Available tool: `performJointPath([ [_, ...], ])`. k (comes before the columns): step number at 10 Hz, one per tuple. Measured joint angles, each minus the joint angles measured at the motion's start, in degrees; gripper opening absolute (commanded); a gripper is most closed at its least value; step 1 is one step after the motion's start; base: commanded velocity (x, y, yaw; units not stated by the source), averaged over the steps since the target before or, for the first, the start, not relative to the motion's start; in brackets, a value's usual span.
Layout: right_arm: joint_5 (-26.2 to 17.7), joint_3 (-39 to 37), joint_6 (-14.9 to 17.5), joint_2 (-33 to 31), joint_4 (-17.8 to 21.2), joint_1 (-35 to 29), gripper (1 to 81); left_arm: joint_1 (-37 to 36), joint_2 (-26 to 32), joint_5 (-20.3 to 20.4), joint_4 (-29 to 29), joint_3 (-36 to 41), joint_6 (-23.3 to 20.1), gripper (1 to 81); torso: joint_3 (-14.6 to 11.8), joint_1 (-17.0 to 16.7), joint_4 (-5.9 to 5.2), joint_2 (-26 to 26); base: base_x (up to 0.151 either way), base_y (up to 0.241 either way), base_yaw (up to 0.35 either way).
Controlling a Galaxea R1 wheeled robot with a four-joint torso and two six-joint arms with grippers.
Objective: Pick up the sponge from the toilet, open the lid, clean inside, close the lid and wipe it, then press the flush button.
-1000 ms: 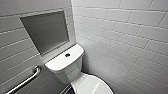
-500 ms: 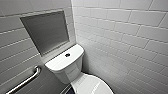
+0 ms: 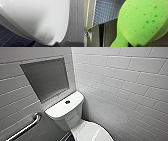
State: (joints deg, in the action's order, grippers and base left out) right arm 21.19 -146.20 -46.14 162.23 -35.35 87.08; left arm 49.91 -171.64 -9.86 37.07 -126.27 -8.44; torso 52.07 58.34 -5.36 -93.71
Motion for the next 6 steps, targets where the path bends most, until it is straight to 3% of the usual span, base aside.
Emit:
performJointPath([
  [3, 0.0, -0.05, 0.0, 0.04, -0.04, -0.43, 1.0, -0.16, 1.91, 1.21, -0.83, -0.05, -0.55, 81.1, 0.0, 0.0, 0.0, 0.0, 0.0, 0.0, 0.0],
  [6, -0.02, -0.05, 0.0, 0.04, -0.04, -0.41, 1.0, 0.0, -0.22, 0.17, -0.89, 0.17, -0.43, 81.1, 0.0, 0.0, 0.0, 0.0, 0.0, 0.0, 0.0],
])
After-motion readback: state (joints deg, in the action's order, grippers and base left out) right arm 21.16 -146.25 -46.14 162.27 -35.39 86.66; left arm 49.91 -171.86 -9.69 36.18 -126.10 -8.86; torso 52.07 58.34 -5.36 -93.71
